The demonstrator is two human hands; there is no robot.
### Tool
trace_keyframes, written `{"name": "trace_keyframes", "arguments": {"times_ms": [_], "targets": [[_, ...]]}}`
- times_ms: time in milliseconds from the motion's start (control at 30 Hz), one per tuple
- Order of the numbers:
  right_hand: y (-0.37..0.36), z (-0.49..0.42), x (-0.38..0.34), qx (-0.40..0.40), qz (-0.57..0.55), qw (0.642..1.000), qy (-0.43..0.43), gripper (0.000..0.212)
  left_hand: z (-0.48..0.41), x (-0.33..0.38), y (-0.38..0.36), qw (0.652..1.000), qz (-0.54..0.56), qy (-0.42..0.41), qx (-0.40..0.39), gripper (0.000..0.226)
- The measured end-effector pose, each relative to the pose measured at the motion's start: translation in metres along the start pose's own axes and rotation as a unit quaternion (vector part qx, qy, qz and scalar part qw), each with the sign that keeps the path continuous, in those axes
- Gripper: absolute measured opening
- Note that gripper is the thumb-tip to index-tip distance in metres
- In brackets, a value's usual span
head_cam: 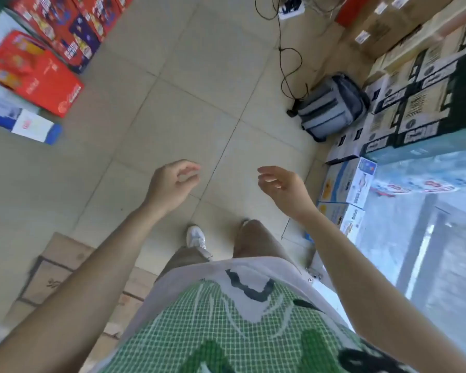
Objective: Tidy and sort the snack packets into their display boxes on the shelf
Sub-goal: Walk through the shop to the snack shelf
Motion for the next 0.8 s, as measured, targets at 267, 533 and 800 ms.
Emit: {"name": "trace_keyframes", "arguments": {"times_ms": [267,533,800], "targets": [[0.016,-0.052,0.012,0.019,-0.029,0.994,-0.106,0.025,-0.106,0.047,0.044,0.999,-0.045,-0.008,-0.027,0.027],[0.084,-0.176,-0.012,-0.015,-0.004,0.993,-0.118,0.026,-0.189,0.061,0.062,0.991,-0.096,0.067,-0.060,0.017],[0.144,-0.318,-0.115,-0.056,0.024,0.997,-0.047,0.029,-0.246,0.059,0.124,0.982,-0.094,0.159,-0.048,0.018]]}}
Point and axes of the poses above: each hand's wrist, its own z-axis away from the middle knuckle, its own y-axis out of the back of the hand, x = y × z, the point moved 5 cm from there along -z, towards the middle knuckle, and after that the axes turned 9 degrees about -x, right-handed, at the moved point
